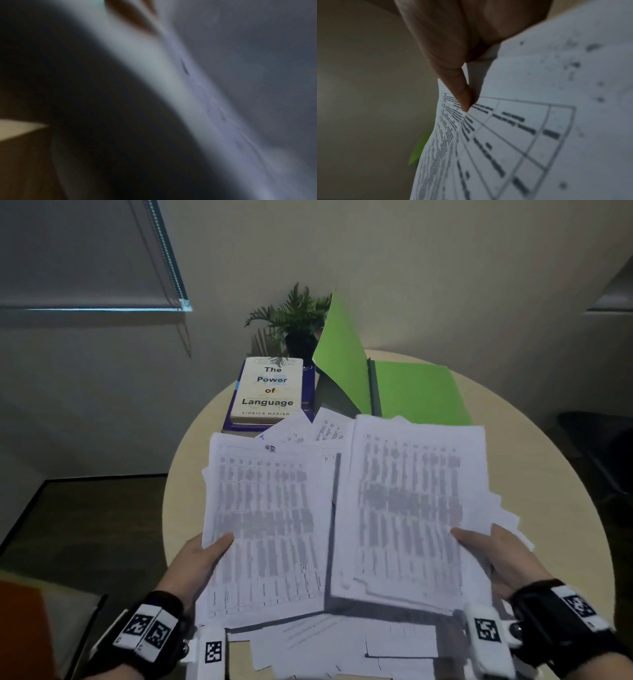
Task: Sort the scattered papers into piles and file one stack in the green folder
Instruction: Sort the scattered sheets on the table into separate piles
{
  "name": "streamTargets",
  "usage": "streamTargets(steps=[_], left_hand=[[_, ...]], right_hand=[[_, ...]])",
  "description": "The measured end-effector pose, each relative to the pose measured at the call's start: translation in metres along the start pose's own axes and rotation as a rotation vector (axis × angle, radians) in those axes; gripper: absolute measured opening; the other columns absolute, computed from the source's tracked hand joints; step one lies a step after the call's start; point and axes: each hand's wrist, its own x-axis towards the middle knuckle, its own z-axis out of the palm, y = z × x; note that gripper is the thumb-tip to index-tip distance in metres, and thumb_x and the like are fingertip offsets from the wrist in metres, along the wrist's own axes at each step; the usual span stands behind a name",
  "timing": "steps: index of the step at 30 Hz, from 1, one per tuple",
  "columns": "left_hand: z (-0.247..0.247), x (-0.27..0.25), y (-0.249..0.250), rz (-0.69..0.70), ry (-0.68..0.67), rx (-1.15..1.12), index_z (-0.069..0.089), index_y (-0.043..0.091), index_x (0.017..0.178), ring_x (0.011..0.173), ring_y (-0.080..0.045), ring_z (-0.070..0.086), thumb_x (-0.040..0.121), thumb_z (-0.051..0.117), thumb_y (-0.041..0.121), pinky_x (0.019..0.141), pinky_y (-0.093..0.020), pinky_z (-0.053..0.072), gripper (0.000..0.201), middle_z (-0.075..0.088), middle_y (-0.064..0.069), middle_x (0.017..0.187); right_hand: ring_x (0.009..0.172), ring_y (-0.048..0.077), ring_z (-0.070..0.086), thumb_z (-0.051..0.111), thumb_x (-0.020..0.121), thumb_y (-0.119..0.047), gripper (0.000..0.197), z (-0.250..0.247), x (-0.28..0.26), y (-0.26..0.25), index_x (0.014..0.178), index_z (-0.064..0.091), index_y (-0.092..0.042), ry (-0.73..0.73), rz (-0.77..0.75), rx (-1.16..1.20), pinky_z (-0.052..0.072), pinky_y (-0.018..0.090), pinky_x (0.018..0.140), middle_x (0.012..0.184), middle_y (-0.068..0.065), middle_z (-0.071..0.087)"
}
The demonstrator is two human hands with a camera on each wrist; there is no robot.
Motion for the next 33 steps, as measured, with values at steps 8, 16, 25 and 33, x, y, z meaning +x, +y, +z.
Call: streamTargets(steps=[8, 16, 25, 33], left_hand=[[0.042, 0.002, -0.016, 0.014, -0.107, 0.073, 0.052, 0.016, 0.131, 0.119, -0.017, 0.053, 0.076, 0.062, 0.058, 0.107, -0.033, 0.034, 0.070, 0.060, 0.003, 0.124], [0.057, 0.006, -0.031, 0.025, -0.180, 0.186, 0.062, 0.022, 0.107, 0.102, -0.019, 0.065, 0.083, 0.070, 0.018, 0.092, -0.034, 0.049, 0.026, 0.070, 0.004, 0.105], [0.012, 0.008, -0.015, 0.038, 0.025, -0.011, 0.064, 0.007, 0.101, 0.085, -0.031, 0.068, 0.085, 0.064, 0.001, 0.080, -0.037, 0.050, 0.017, 0.073, -0.010, 0.089], [-0.004, 0.011, -0.008, 0.028, 0.093, -0.025, 0.061, 0.007, 0.113, 0.093, -0.033, 0.066, 0.086, 0.064, 0.006, 0.093, -0.047, 0.047, 0.027, 0.071, -0.013, 0.096]], right_hand=[[0.075, 0.021, 0.065, 0.064, 0.083, -0.003, 0.030, 0.059, 0.003, 0.056, 0.113, 0.063, 0.001, 0.028, 0.038, -0.397, 0.051, 0.030, 0.065, 0.087, 0.007, 0.070], [0.080, 0.014, 0.057, 0.055, 0.090, -0.035, 0.024, 0.086, 0.006, 0.059, 0.103, 0.054, -0.014, 0.074, -0.063, -0.752, 0.045, 0.026, 0.067, 0.092, -0.002, 0.059], [0.114, 0.036, 0.054, 0.067, 0.084, -0.021, 0.073, 0.044, 0.046, 0.017, 0.141, 0.029, 0.006, 0.456, 0.142, -0.401, 0.048, 0.031, 0.092, 0.139, 0.021, 0.046], [0.027, 0.016, 0.046, 0.066, 0.083, -0.003, 0.017, 0.049, 0.062, 0.003, 0.082, 0.049, -0.001, 0.309, 0.120, -0.244, 0.038, 0.015, 0.032, 0.057, 0.014, 0.051]])
